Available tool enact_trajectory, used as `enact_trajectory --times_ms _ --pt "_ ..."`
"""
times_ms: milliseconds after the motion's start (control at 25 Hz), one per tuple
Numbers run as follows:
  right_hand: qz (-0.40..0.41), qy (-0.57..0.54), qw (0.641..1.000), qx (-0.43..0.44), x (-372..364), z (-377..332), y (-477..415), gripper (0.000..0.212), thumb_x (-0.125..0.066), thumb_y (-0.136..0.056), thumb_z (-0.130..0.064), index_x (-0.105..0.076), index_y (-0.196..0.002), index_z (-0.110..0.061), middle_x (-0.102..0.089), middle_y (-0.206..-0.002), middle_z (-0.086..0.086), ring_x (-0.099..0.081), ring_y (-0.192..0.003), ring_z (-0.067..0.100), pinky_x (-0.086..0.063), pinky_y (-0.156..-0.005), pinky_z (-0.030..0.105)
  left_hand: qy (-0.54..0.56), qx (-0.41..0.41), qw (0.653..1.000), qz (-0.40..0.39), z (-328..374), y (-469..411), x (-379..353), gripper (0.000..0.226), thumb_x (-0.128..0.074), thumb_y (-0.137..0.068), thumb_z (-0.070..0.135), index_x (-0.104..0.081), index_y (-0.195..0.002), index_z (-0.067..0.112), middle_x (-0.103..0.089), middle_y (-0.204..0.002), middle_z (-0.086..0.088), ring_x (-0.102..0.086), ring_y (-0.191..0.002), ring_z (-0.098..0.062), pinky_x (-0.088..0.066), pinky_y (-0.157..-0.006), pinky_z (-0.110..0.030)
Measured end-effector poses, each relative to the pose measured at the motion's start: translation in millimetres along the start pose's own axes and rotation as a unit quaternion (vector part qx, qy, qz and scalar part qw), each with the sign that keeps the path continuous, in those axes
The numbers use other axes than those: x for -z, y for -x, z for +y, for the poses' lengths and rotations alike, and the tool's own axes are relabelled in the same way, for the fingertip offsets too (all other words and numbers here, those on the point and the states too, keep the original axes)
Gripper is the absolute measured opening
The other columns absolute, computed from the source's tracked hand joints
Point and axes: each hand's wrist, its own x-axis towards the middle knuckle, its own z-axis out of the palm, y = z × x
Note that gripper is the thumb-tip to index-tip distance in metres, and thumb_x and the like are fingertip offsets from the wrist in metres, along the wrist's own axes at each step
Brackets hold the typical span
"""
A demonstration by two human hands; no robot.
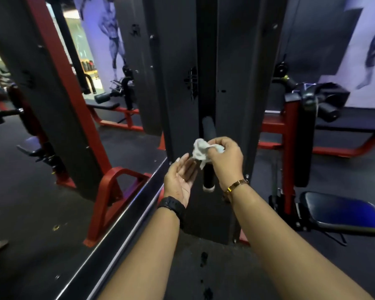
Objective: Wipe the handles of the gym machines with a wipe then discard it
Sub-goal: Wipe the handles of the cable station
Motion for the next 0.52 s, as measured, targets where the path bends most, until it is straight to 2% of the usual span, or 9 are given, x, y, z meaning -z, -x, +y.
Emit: enact_trajectory --times_ms 120,200,280,320,440,520 --pt "0.086 0.052 0.993 0.067 15 -18 -33 0.015 -0.054 -0.082 -0.007 -0.057 -0.084 -0.021 -0.058 -0.092 -0.002 -0.053 -0.076 0.006 -0.044 -0.064 0.019 -0.036 0.007 0.999 -0.024 1 -12 -17 0.038 -0.042 -0.097 0.037 -0.063 -0.117 0.014 -0.060 -0.129 -0.010 -0.058 -0.116 -0.017 -0.042 -0.098 -0.031" --pt "0.090 0.112 0.983 0.111 16 -26 -56 0.014 -0.054 -0.086 -0.010 -0.057 -0.089 -0.023 -0.055 -0.082 -0.007 -0.050 -0.078 0.010 -0.036 -0.058 0.014 -0.066 0.000 0.997 -0.043 7 -17 -39 0.043 -0.041 -0.096 0.042 -0.062 -0.120 0.014 -0.056 -0.134 -0.010 -0.054 -0.121 -0.018 -0.040 -0.102 -0.032" --pt "0.067 0.174 0.970 0.155 9 -23 -73 0.014 -0.055 -0.089 -0.011 -0.061 -0.096 -0.021 -0.055 -0.083 -0.006 -0.044 -0.087 0.012 -0.030 -0.060 0.010 -0.082 0.007 0.995 -0.047 9 -27 -50 0.054 -0.038 -0.095 0.050 -0.058 -0.127 0.012 -0.053 -0.137 -0.012 -0.051 -0.126 -0.022 -0.037 -0.108 -0.037" --pt "0.047 0.196 0.965 0.170 5 -21 -82 0.016 -0.054 -0.089 -0.009 -0.063 -0.100 -0.017 -0.058 -0.089 -0.003 -0.044 -0.092 0.014 -0.034 -0.063 0.012 -0.093 0.010 0.994 -0.051 12 -32 -54 0.060 -0.036 -0.094 0.054 -0.055 -0.130 0.011 -0.053 -0.137 -0.013 -0.052 -0.125 -0.024 -0.036 -0.110 -0.041" --pt "-0.035 0.259 0.946 0.190 -7 -14 -98 0.022 -0.052 -0.091 -0.009 -0.067 -0.107 -0.009 -0.062 -0.108 0.007 -0.051 -0.104 0.022 -0.045 -0.083 0.027 -0.121 0.016 0.991 -0.055 18 -44 -63 0.073 -0.030 -0.092 0.064 -0.049 -0.134 0.007 -0.054 -0.135 -0.015 -0.053 -0.123 -0.026 -0.035 -0.110 -0.048" --pt "-0.089 0.243 0.943 0.211 -14 -9 -94 0.023 -0.050 -0.091 -0.007 -0.069 -0.104 -0.010 -0.064 -0.111 0.005 -0.056 -0.106 0.020 -0.046 -0.090 0.030 -0.123 0.004 0.991 -0.053 17 -46 -63 0.075 -0.027 -0.091 0.066 -0.053 -0.130 0.008 -0.061 -0.127 -0.014 -0.059 -0.116 -0.024 -0.042 -0.104 -0.044"
